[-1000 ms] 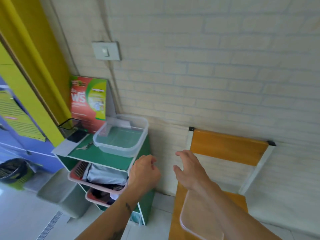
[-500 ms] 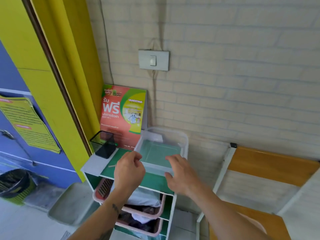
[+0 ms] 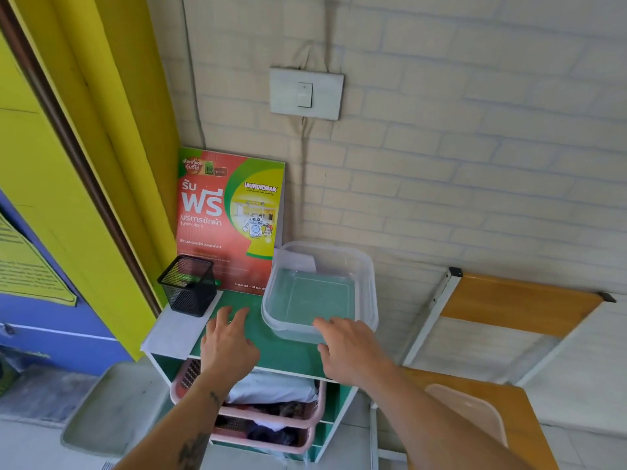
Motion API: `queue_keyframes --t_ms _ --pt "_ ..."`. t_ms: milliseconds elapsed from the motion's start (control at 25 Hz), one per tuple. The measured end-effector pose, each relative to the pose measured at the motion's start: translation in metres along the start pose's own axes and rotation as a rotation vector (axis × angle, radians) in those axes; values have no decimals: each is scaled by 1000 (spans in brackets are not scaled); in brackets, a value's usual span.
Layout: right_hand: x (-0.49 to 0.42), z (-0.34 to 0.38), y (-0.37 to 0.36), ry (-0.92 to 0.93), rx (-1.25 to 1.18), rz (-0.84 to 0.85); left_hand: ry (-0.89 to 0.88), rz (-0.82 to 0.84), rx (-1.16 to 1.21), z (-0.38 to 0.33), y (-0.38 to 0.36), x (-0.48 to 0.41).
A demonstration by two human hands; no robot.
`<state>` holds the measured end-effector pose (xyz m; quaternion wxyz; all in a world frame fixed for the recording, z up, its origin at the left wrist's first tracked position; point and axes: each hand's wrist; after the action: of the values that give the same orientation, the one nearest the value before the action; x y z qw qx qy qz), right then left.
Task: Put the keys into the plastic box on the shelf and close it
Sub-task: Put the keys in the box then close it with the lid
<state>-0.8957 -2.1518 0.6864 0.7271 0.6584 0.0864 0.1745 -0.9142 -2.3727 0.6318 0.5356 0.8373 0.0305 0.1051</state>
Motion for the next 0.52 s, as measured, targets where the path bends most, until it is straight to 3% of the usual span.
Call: queue_keyframes --t_ms 320,520 --pt "-7 -3 -7 -4 31 -40 -89 -55 -119 14 -2 -12" --pt "-10 -1 -7 -8 42 -39 -148 -87 -3 20 -1 -12"
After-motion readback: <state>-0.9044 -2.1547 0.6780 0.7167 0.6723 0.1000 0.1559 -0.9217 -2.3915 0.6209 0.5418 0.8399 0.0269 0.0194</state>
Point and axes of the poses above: each hand's wrist, its own x-axis away from the middle knuckle, its own y-axis out of the back of the hand, z = x × y, and after that the axes turned 2 degrees about z, right-handed
